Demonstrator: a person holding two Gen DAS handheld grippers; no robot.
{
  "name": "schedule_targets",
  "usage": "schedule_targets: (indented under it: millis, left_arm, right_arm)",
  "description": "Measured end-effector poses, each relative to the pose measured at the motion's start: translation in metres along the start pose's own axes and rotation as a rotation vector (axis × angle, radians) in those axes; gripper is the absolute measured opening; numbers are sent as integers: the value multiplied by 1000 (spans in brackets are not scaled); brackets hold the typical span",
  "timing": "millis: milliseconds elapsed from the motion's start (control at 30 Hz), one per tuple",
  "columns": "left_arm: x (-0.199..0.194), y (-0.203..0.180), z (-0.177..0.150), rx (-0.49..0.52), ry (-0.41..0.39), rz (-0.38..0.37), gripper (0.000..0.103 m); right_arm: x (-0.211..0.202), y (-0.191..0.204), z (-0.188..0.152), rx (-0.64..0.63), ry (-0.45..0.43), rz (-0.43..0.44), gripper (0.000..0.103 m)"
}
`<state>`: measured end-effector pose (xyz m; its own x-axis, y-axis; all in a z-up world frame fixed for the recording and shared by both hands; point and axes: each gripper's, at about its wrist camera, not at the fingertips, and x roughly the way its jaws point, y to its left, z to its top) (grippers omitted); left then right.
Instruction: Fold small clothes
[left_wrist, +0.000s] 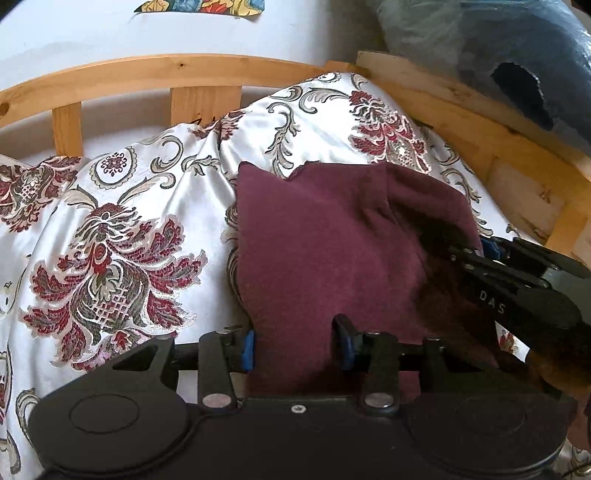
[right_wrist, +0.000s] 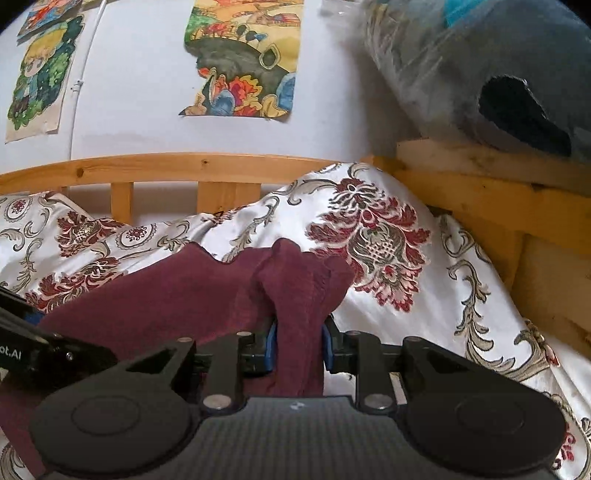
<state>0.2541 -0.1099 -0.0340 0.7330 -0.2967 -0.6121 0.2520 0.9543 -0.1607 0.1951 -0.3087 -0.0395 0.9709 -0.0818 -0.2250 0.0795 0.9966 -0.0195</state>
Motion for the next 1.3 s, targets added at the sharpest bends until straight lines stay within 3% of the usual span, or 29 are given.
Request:
schedule_targets:
  millis: [300,467,600,633,733,900,1033,1167,1300]
  left_arm:
    - [2,-4,-1,-12,16,51,60]
    - [5,7,1,-93,41,80,80]
    - [7,14,1,-167,57,113,95]
    - [7,16,2,-185,59,127,97]
    - [3,22,3,-241,58,129,99]
    - [-11,29,1,-297,20,167,102]
    - [-30,35,-11,-326,-11,156,102]
    - [-43,34,-22,-295,-40,146,102]
    - [-46,30,-28,-227,-23,140,102]
  right_arm:
    - [2,-10,-7,89,29,-16,34]
    - [2,-16,-7,128,50,-34,52]
    - [-3,-21,-6,157,70,-82,83]
    - [-7,-22,-6,171,70,-92,90]
    - [-21,-23,-7,222,41,-92,100]
    - [-54,-9,-6,222,-37,-27,103]
    - [-71,12,-10,99,-4,46,103]
    - [-66,24,-18,7,76,-18,103]
    - [-65,20,-25,44,137,-67,103]
